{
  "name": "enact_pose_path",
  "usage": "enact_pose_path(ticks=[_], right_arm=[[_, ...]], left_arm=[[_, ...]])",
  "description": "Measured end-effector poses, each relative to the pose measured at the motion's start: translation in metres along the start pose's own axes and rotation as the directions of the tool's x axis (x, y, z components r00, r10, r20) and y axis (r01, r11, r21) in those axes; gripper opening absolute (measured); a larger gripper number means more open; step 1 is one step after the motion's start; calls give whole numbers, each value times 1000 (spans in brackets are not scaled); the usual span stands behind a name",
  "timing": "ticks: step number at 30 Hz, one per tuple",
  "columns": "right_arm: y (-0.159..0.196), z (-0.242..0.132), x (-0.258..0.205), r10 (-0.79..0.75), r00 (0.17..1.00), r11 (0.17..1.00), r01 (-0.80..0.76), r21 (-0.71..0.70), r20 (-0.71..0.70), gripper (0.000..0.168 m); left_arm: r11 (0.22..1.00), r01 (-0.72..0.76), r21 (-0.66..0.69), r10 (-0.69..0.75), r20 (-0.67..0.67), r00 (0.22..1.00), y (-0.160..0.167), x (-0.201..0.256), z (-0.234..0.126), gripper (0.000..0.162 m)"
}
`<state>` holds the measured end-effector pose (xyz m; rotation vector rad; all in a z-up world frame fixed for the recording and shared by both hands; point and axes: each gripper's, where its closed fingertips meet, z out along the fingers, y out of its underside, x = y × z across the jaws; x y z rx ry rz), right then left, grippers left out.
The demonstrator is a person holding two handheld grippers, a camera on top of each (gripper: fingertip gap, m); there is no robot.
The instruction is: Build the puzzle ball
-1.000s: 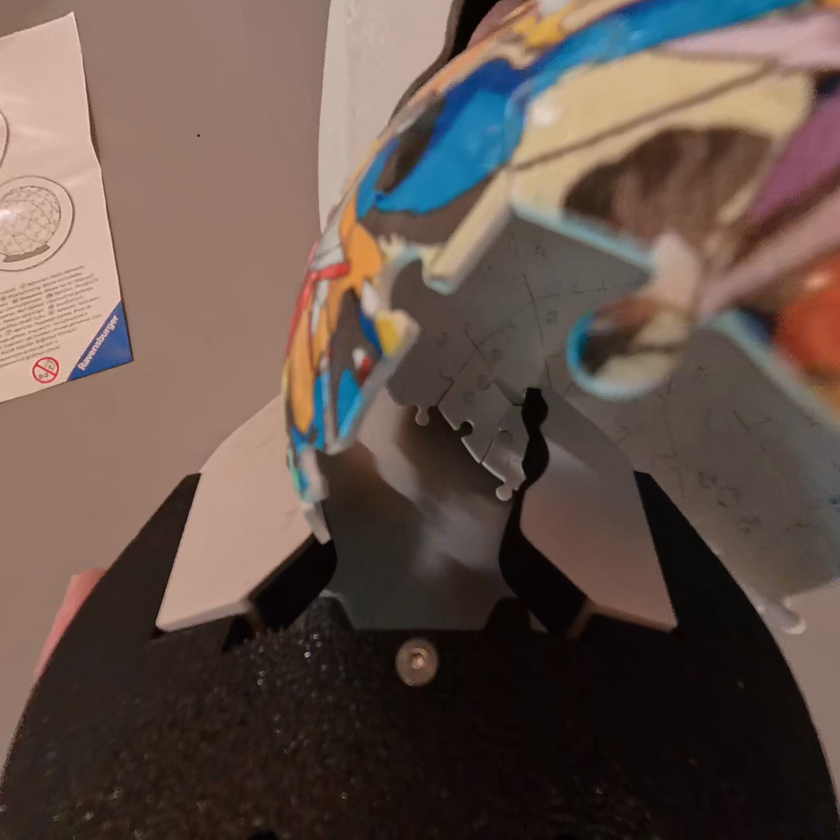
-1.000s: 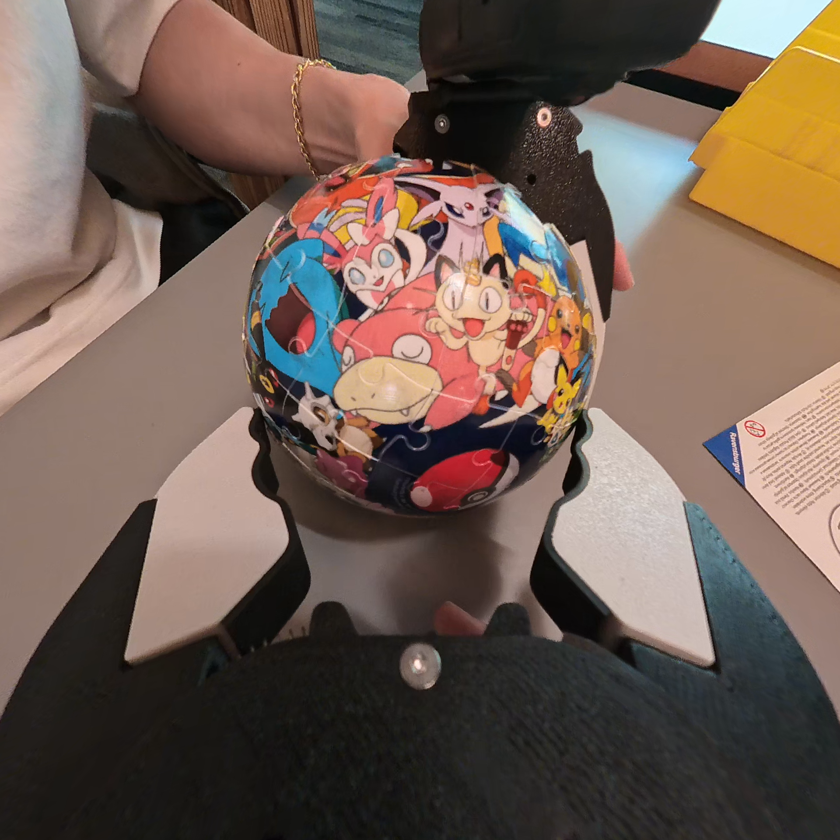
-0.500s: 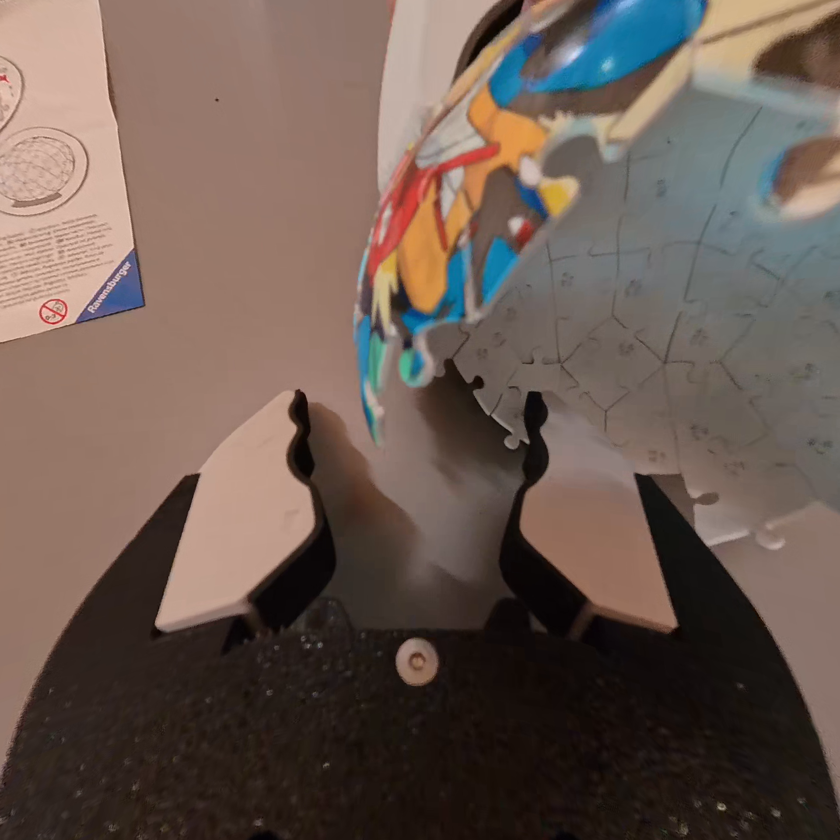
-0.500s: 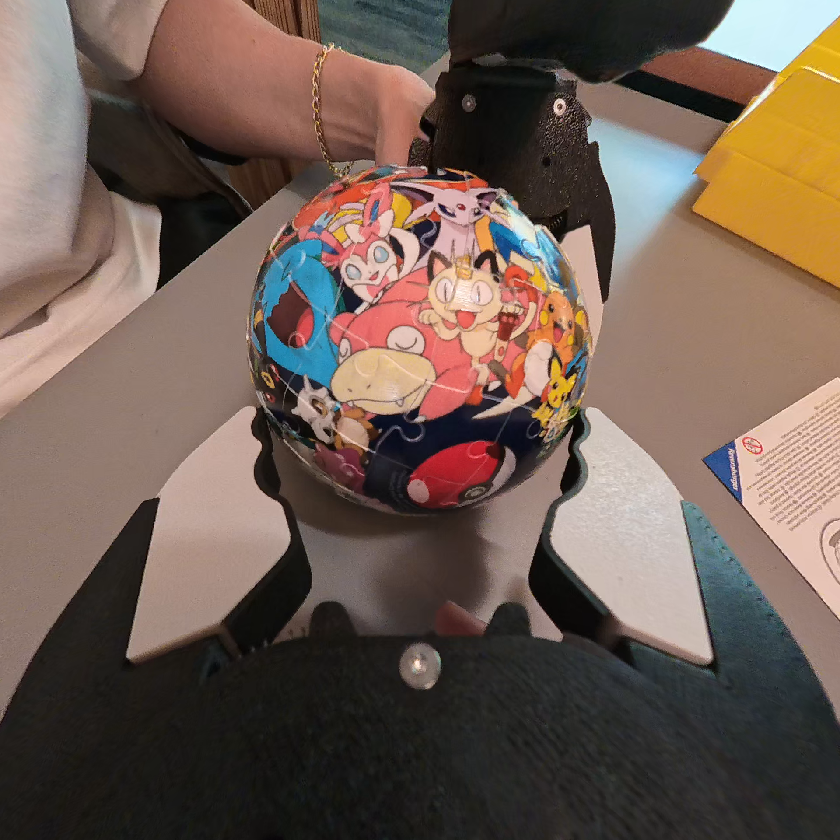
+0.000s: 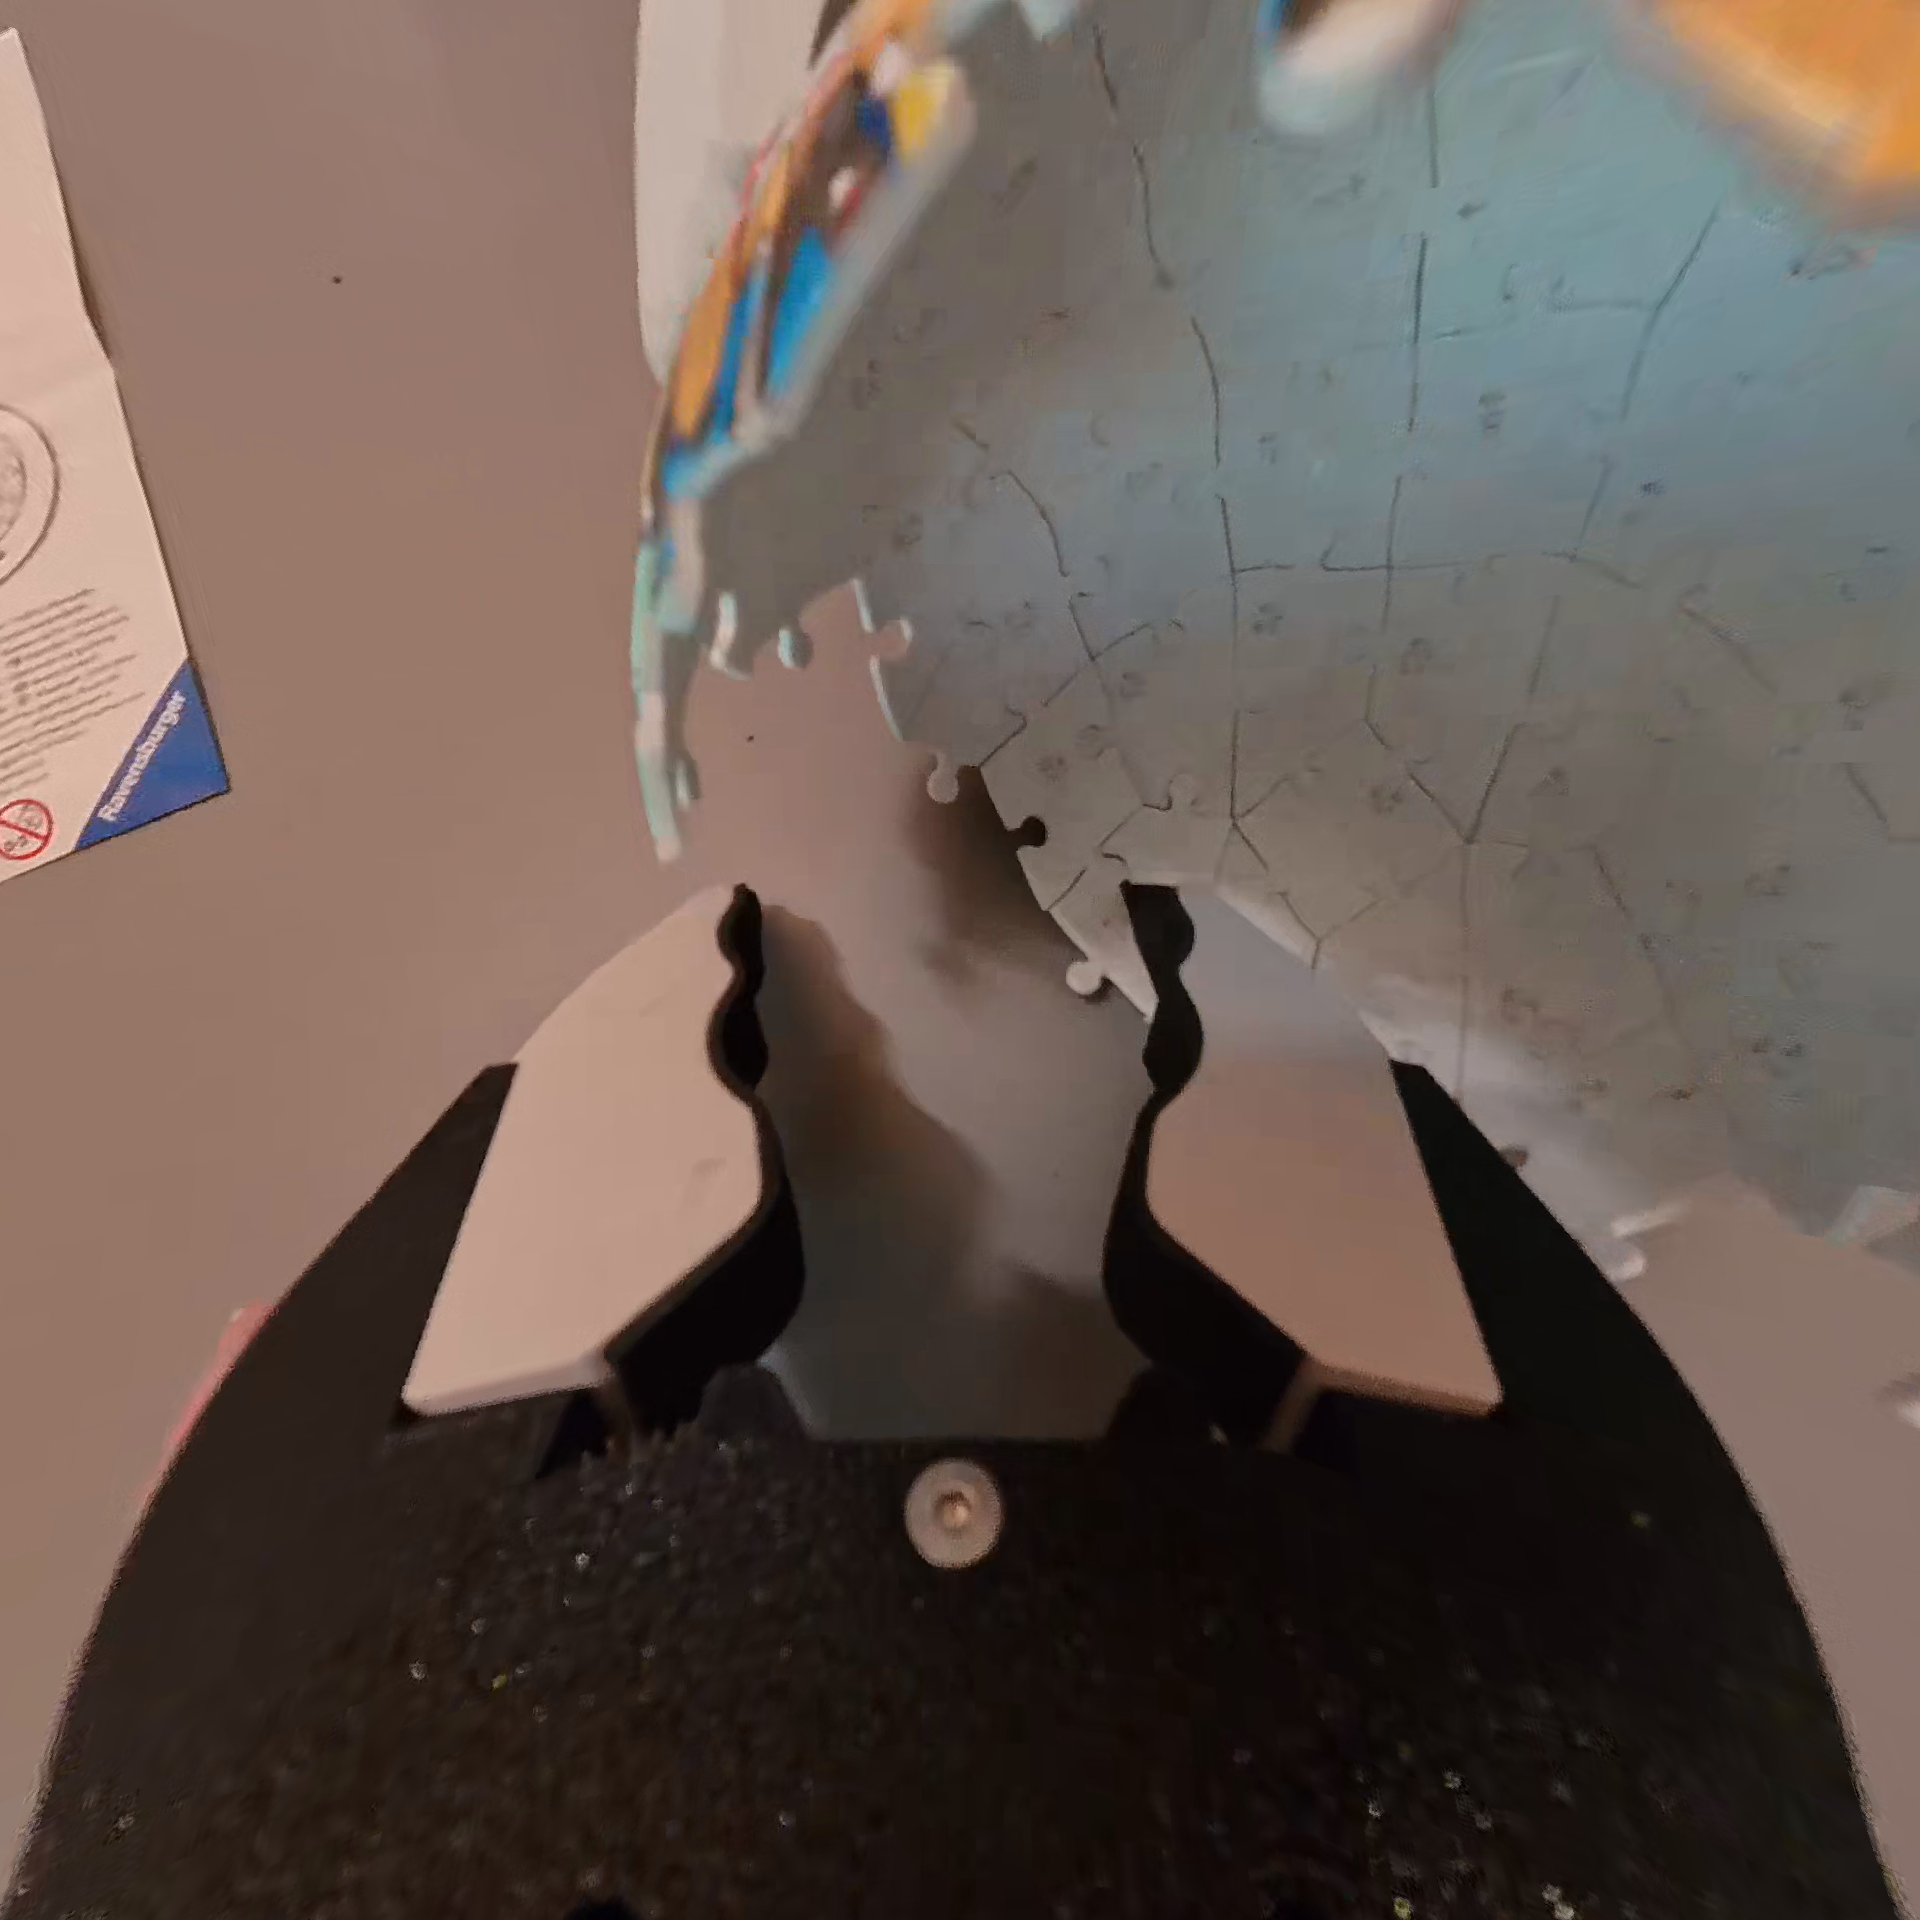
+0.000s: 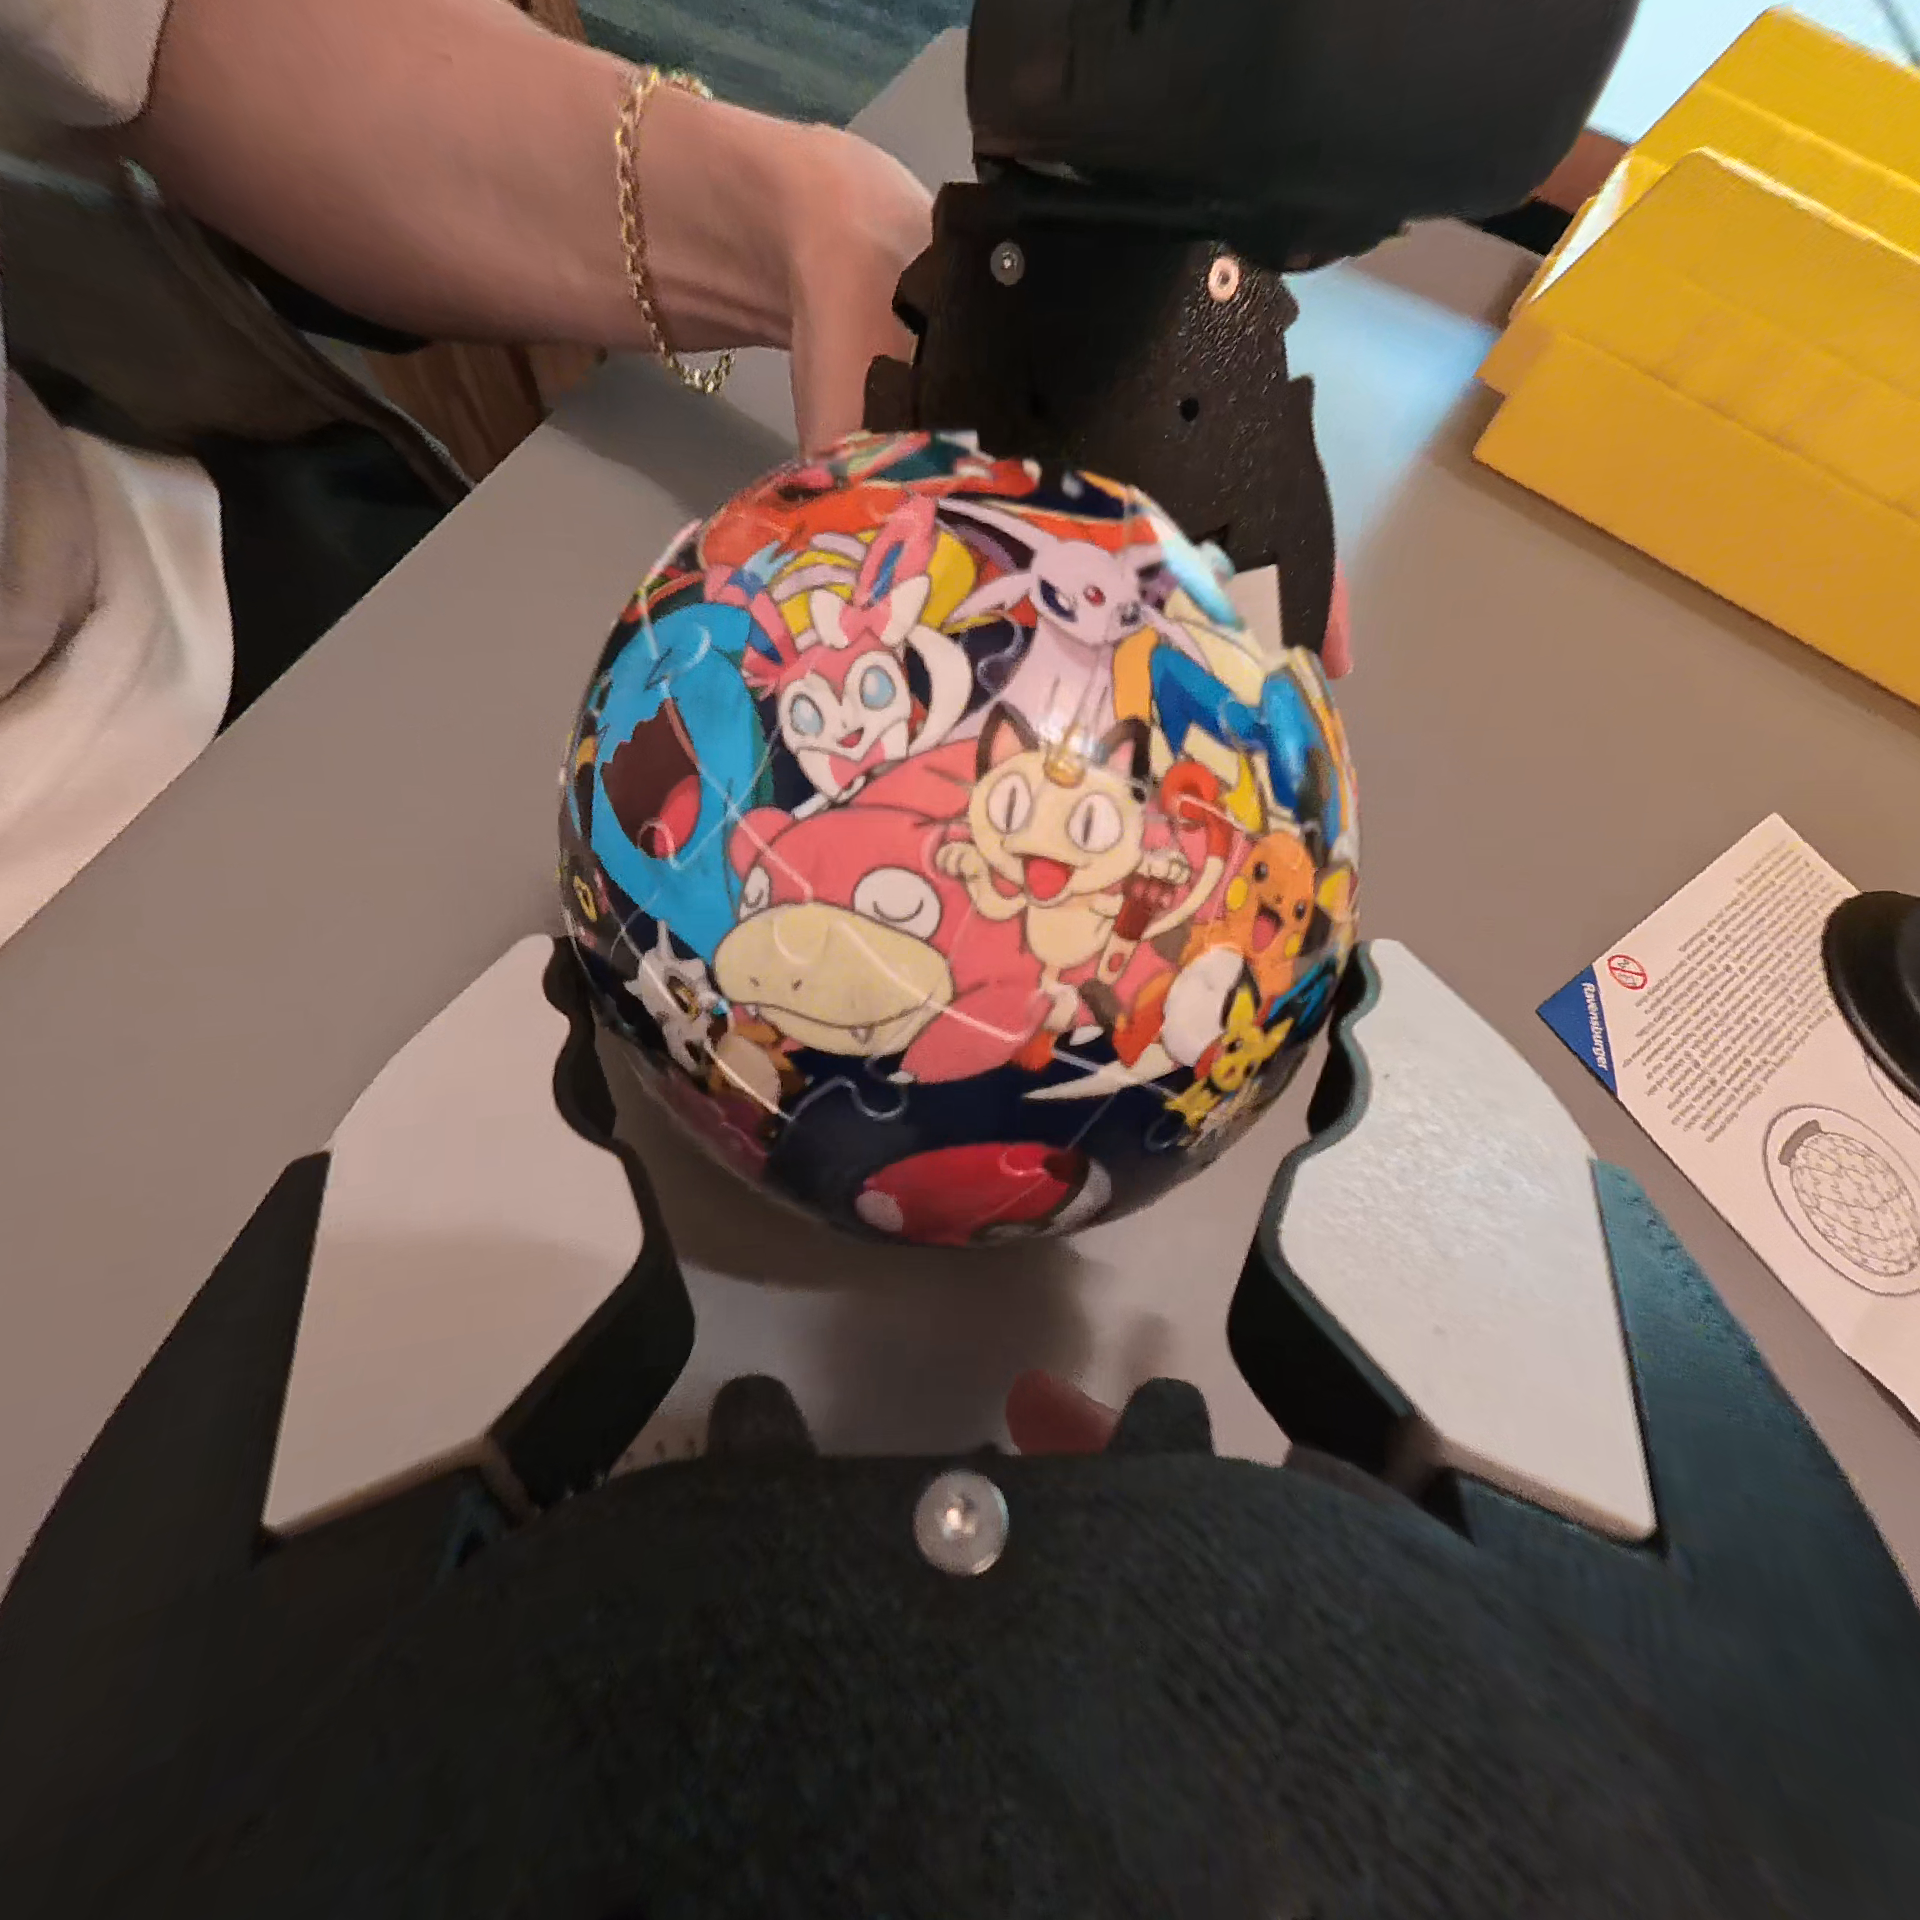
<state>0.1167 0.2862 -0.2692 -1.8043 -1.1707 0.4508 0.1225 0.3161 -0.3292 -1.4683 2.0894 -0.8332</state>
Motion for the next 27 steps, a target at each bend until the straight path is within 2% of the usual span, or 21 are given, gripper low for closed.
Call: enact_pose_path(ticks=[3, 5, 9, 11, 15, 22, 24, 26, 27], right_arm=[[-4, 0, -3, -37, 999, 999, 38, 34, -33, 132], [-4, 1, -4, -53, 998, 998, 54, 34, -38, 131], [-3, 0, -7, -89, 995, 996, 90, 9, -44, 131], [-4, 1, -9, -101, 994, 995, 102, 5, -47, 131], [-6, 3, -11, -133, 990, 991, 132, -21, -51, 131], [-6, 4, -13, -147, 988, 989, 145, -36, -52, 131], [-6, 4, -14, -142, 989, 990, 140, -32, -50, 131], [-6, 5, -14, -136, 990, 991, 135, -24, -48, 131], [-6, 5, -14, -135, 990, 991, 134, -24, -48, 131]], left_arm=[[1000, 27, 3, -28, 12, 1000, 1, -5, 0, 78], [997, 74, 7, -74, 49, 996, 2, -13, -1, 95], [966, 229, 116, -227, -32, 973, -8, -19, -13, 91], [960, 258, 106, -253, -59, 966, -6, -16, -13, 89], [984, 177, 35, -176, -46, 983, -2, -2, -5, 93], [995, 86, -54, -84, 24, 996, 0, -6, 4, 94], [995, 59, -79, -58, 19, 998, 0, -4, 3, 91], [996, 37, -87, -40, -29, 999, -1, 3, 4, 76], [996, 31, -83, -34, -33, 999, -1, 4, 4, 75]])
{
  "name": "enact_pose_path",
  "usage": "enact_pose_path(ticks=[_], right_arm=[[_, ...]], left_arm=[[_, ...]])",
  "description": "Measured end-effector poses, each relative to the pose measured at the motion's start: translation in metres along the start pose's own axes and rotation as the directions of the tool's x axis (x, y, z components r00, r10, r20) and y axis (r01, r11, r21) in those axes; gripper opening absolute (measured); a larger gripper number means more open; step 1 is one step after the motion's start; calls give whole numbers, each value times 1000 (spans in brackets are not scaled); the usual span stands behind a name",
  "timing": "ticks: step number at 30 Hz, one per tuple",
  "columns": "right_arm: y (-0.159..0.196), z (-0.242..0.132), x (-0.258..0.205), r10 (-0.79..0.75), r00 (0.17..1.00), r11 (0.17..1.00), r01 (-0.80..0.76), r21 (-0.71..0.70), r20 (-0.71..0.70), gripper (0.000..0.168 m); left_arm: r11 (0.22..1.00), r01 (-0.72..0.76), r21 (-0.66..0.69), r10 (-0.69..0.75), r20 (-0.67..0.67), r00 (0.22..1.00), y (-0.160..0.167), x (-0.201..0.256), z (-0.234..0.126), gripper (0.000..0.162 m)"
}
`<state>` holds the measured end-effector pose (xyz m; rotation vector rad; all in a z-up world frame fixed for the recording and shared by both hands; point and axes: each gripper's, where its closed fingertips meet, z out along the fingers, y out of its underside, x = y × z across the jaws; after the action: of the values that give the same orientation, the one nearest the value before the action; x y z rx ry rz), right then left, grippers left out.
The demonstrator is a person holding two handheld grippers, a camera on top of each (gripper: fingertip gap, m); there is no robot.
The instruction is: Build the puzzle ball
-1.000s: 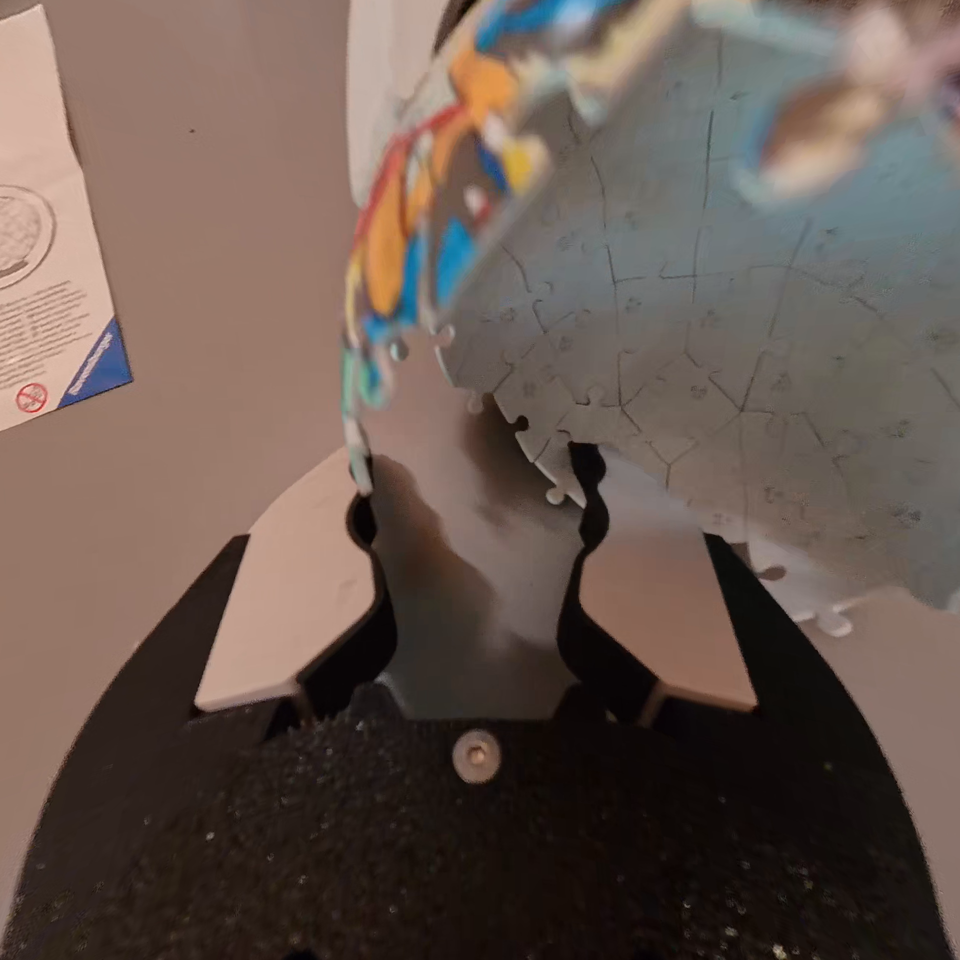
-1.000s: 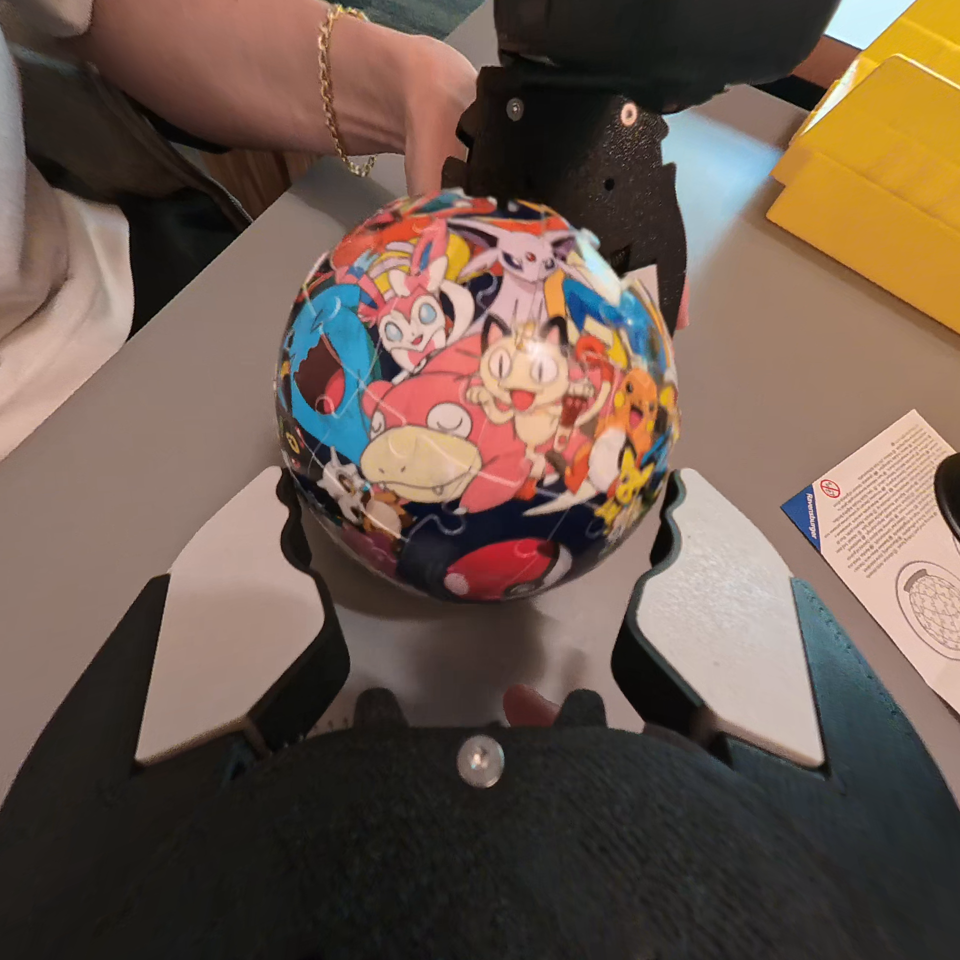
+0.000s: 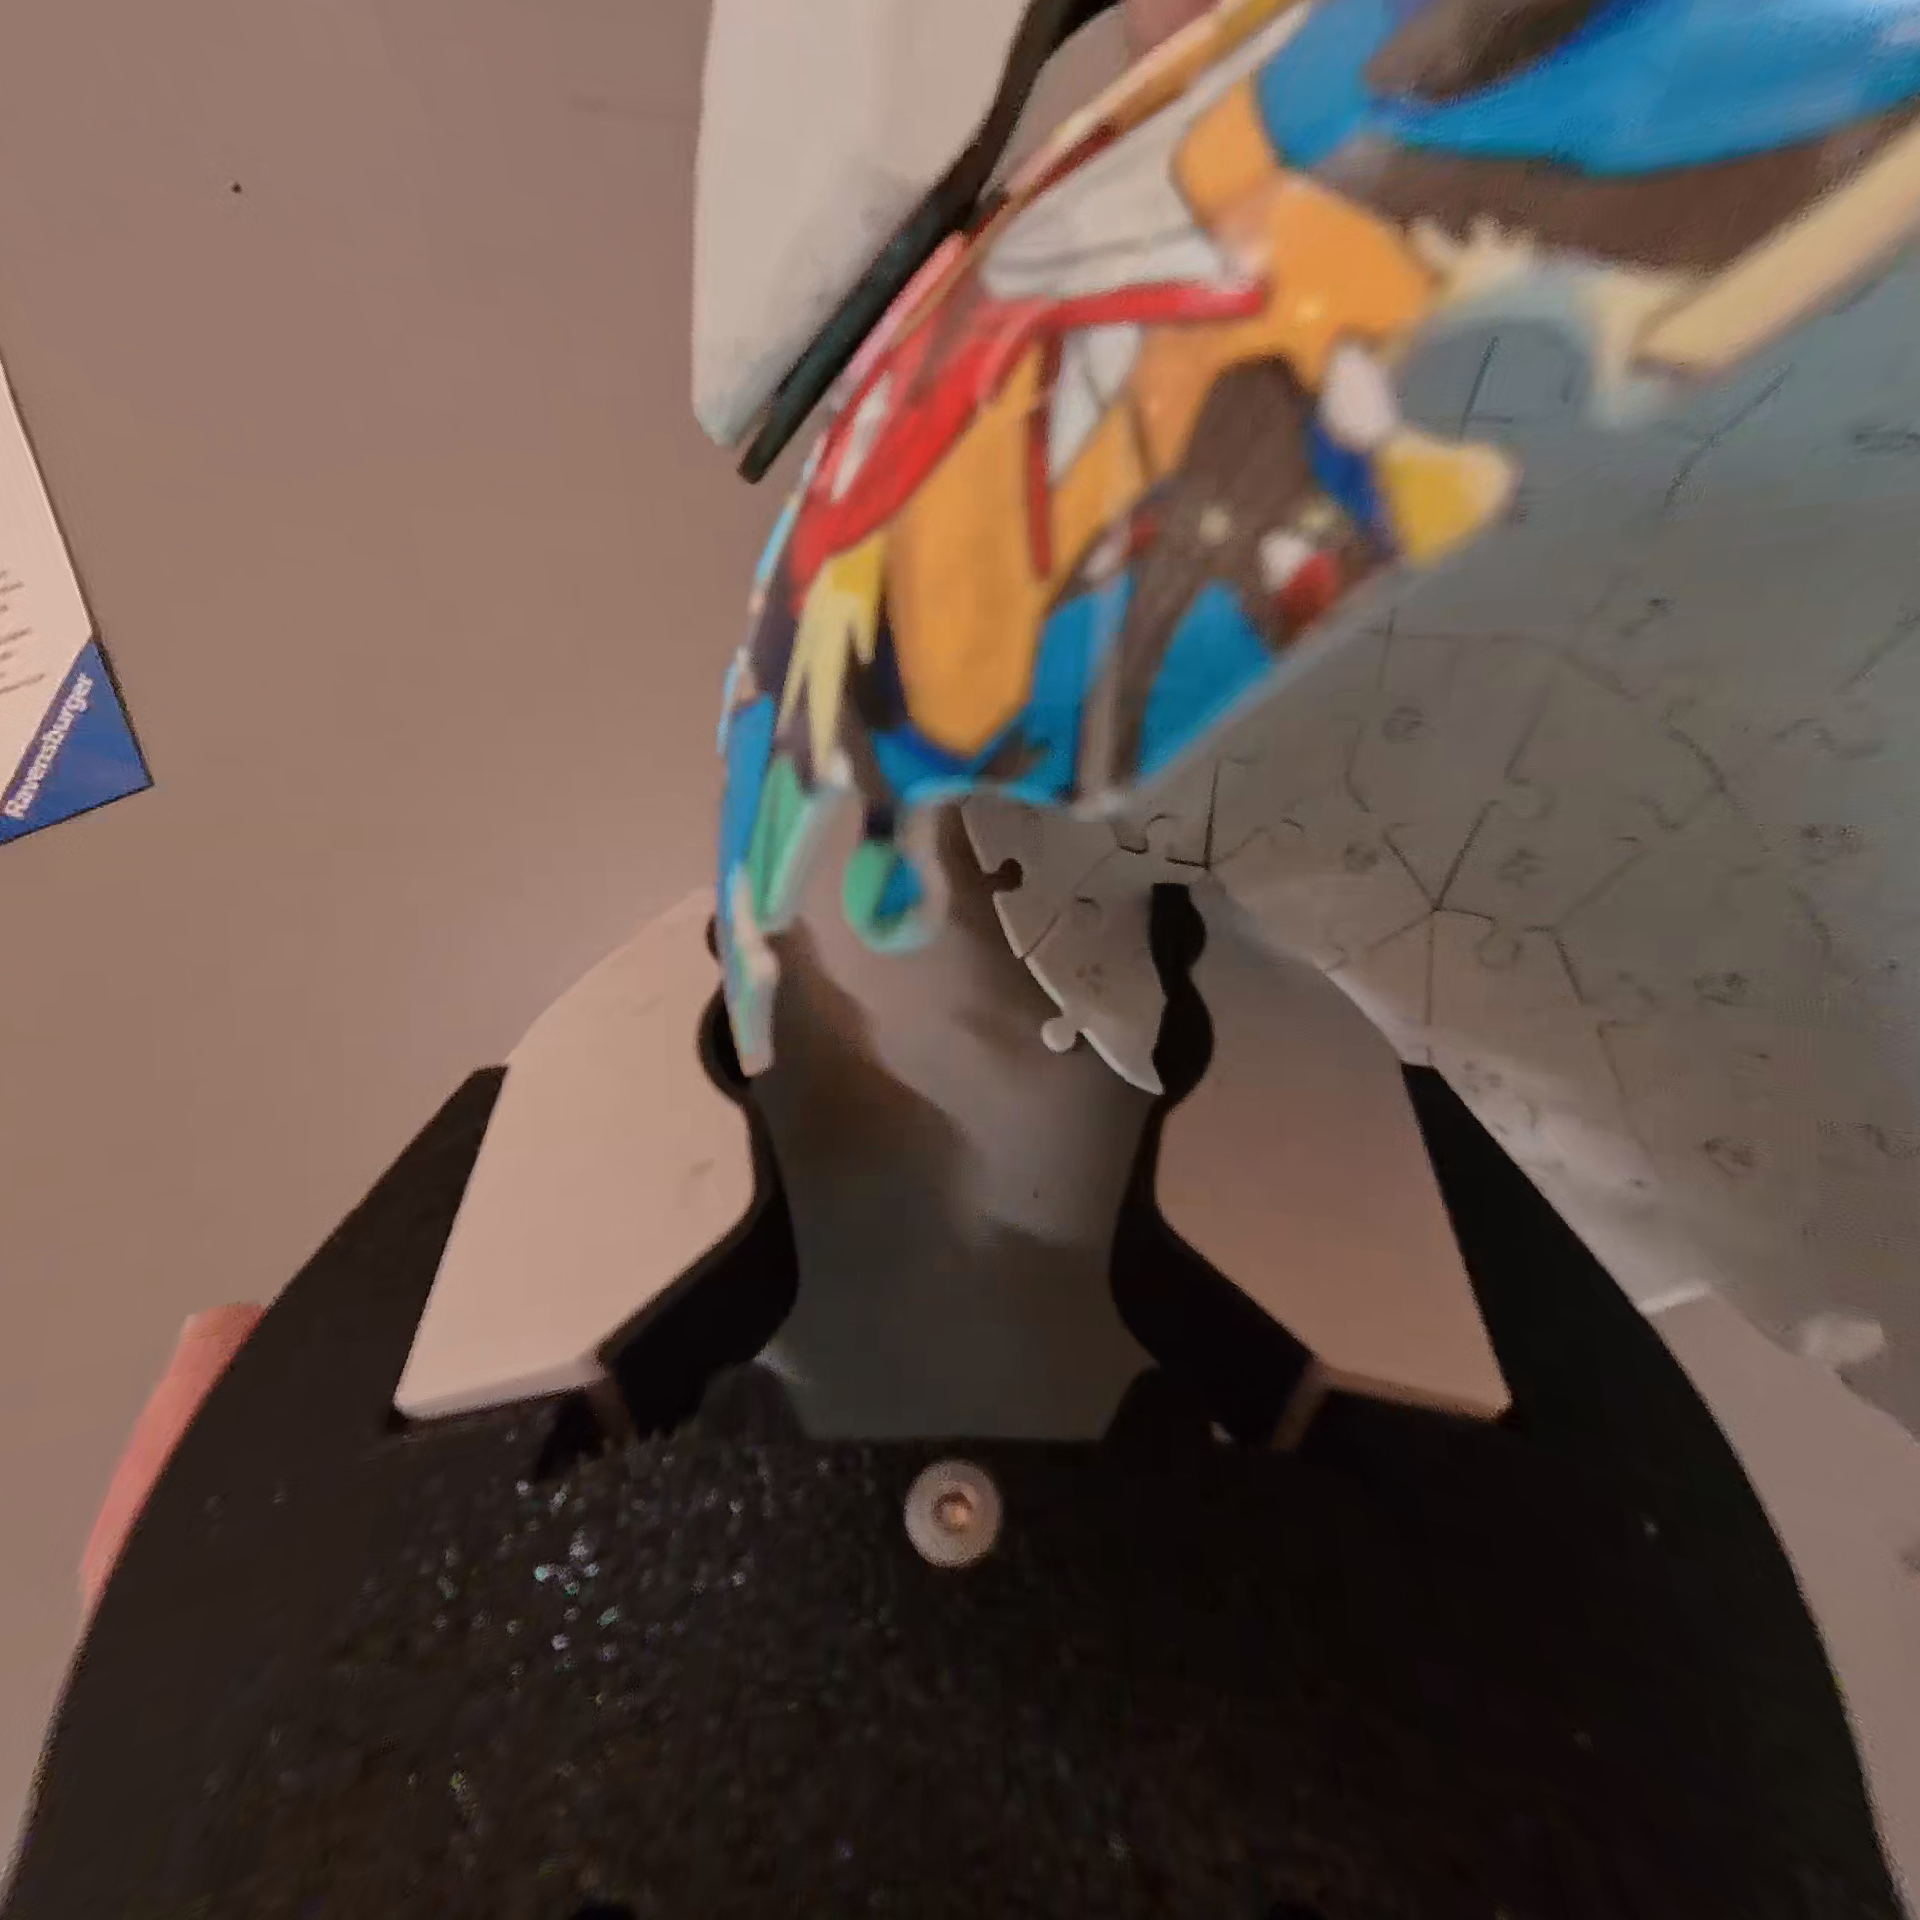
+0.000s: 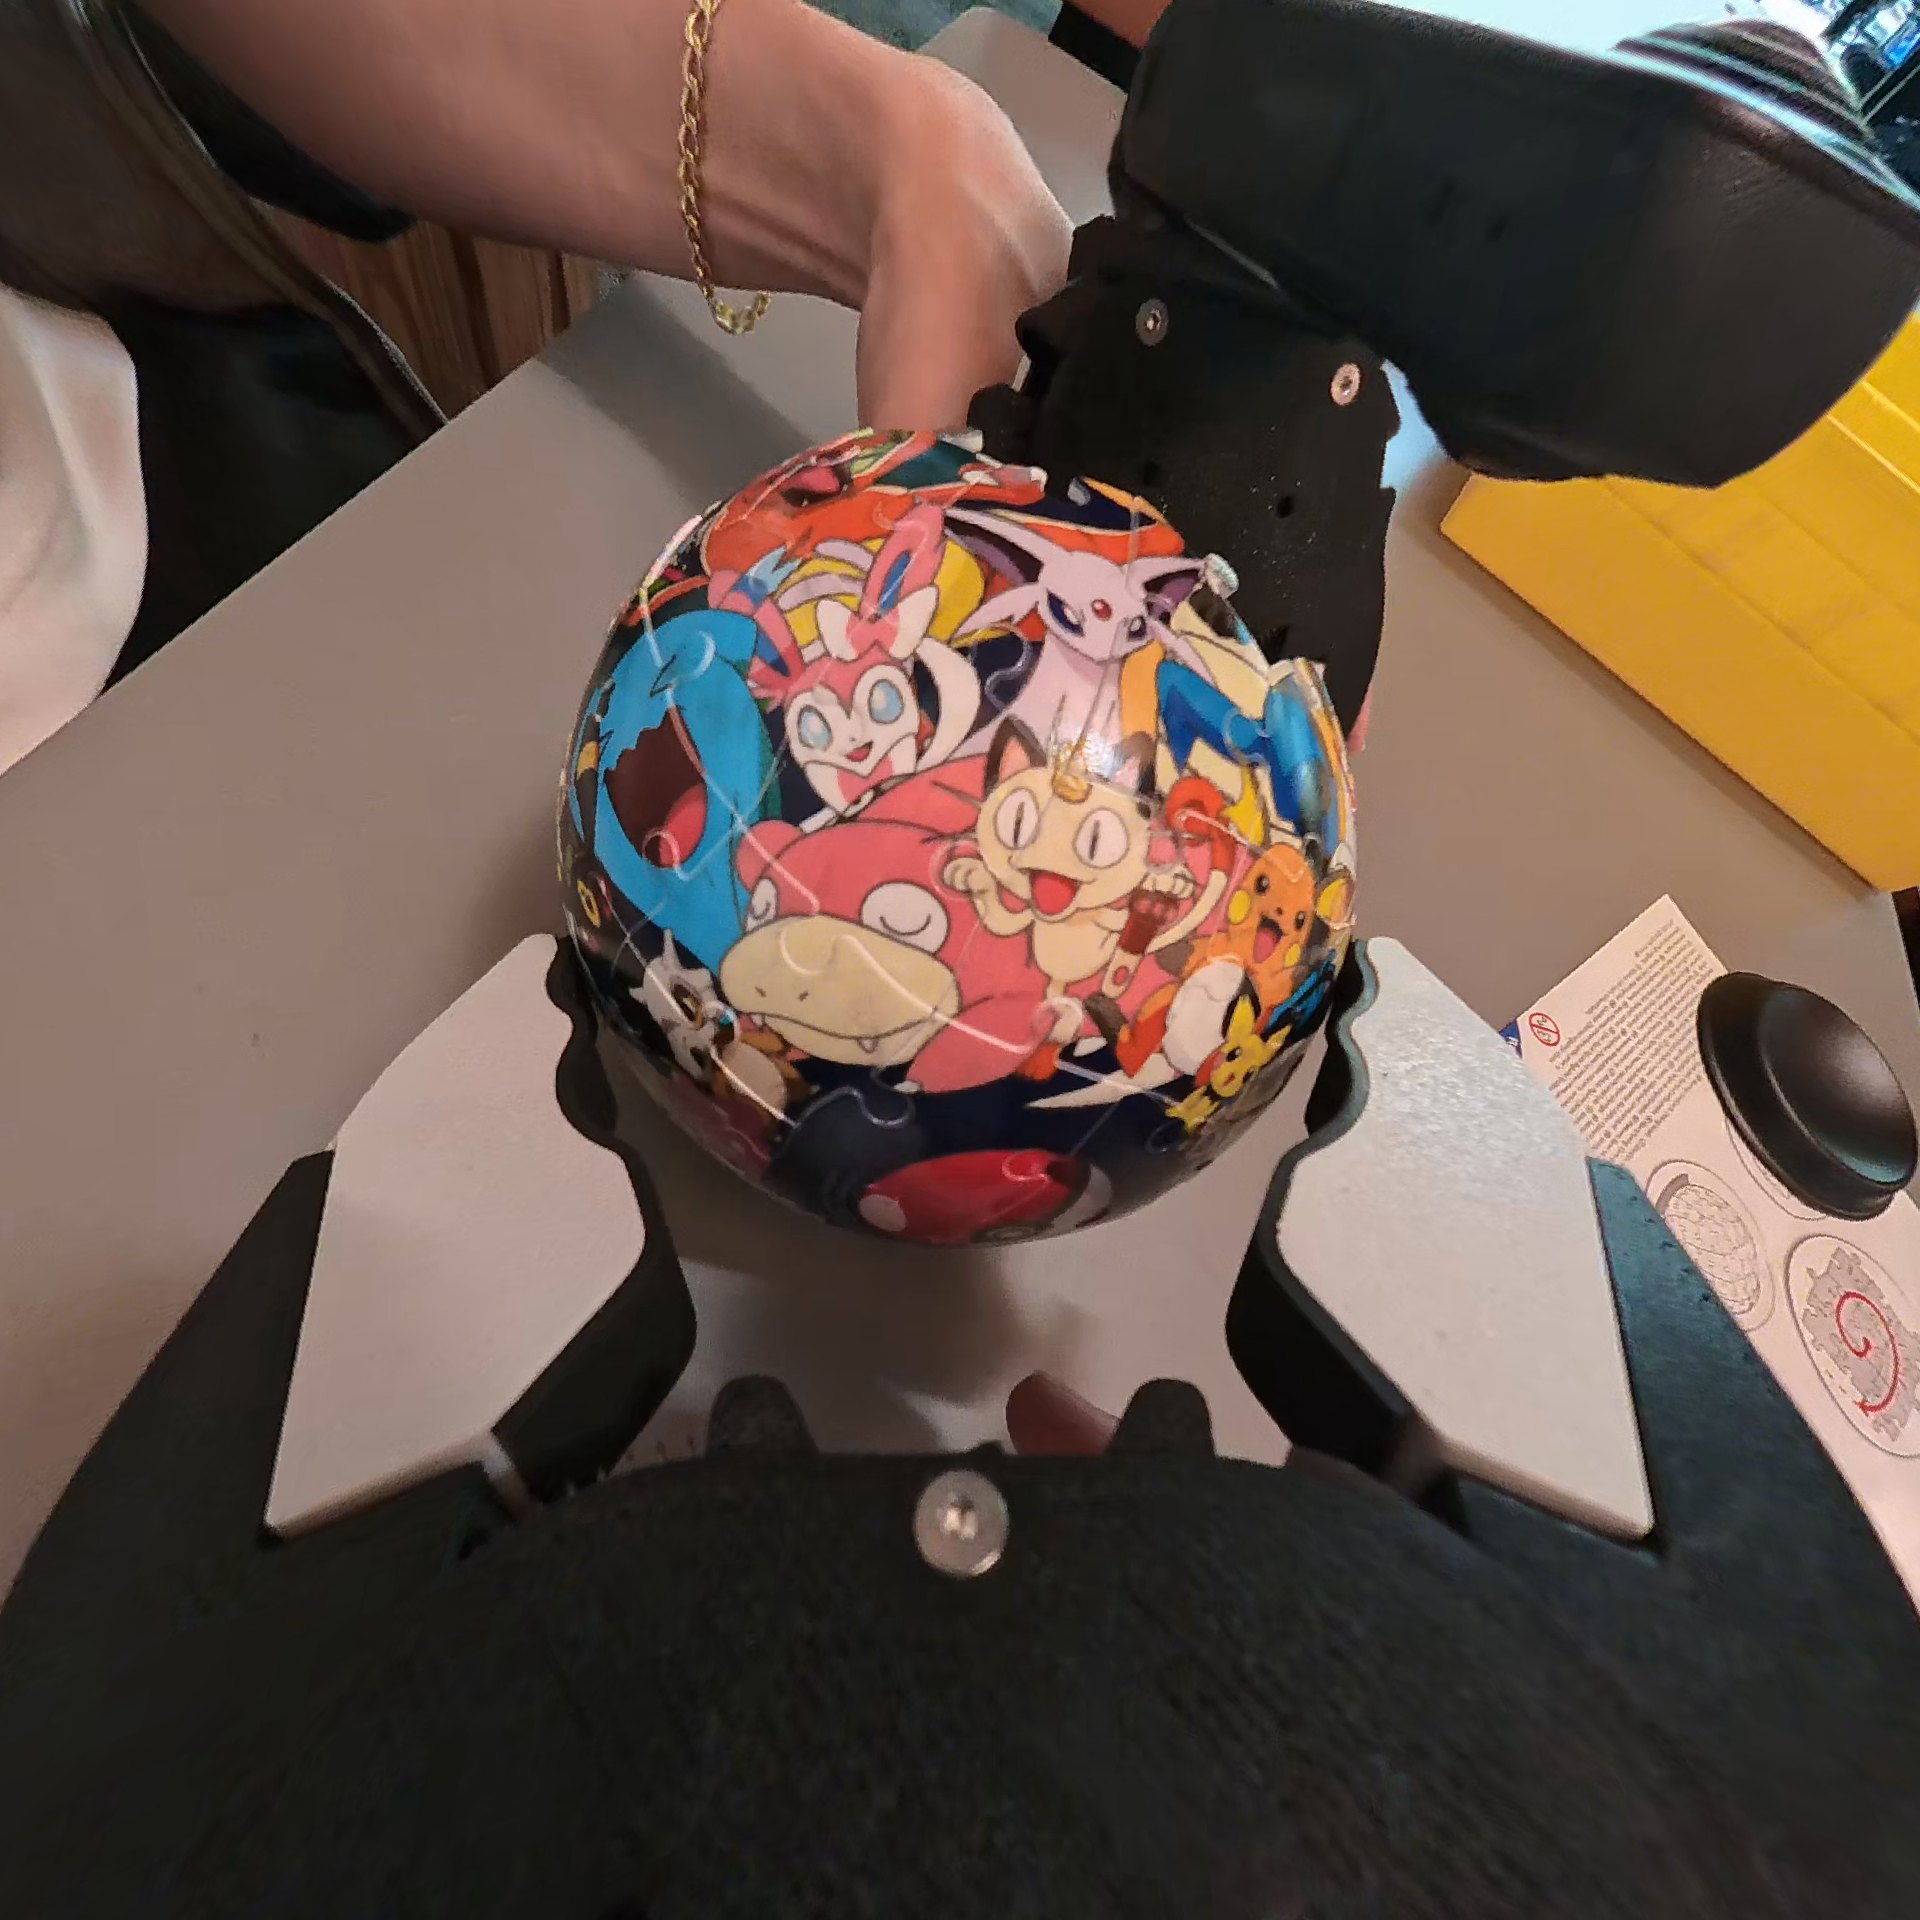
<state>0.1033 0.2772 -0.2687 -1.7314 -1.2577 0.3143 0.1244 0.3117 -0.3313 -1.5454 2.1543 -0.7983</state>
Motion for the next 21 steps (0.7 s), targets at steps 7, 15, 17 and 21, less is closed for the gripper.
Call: enact_pose_path(ticks=[7, 15, 17, 21], right_arm=[[0, 0, -1, 8, 1000, 1000, -8, 1, -7, 131], [-1, 0, -2, 9, 1000, 1000, -9, -8, -8, 131], [-1, 1, -2, 8, 1000, 1000, -9, -13, -9, 131], [-2, 1, -2, 7, 1000, 1000, -8, -16, -11, 131]], left_arm=[[994, 77, 76, -80, 28, 996, 1, -11, -3, 93], [981, 136, 139, -137, -3, 991, 2, -22, -23, 85], [988, 106, 108, -107, 5, 994, 6, -18, -18, 86], [996, 66, 60, -68, 28, 997, 11, -15, -10, 88]])
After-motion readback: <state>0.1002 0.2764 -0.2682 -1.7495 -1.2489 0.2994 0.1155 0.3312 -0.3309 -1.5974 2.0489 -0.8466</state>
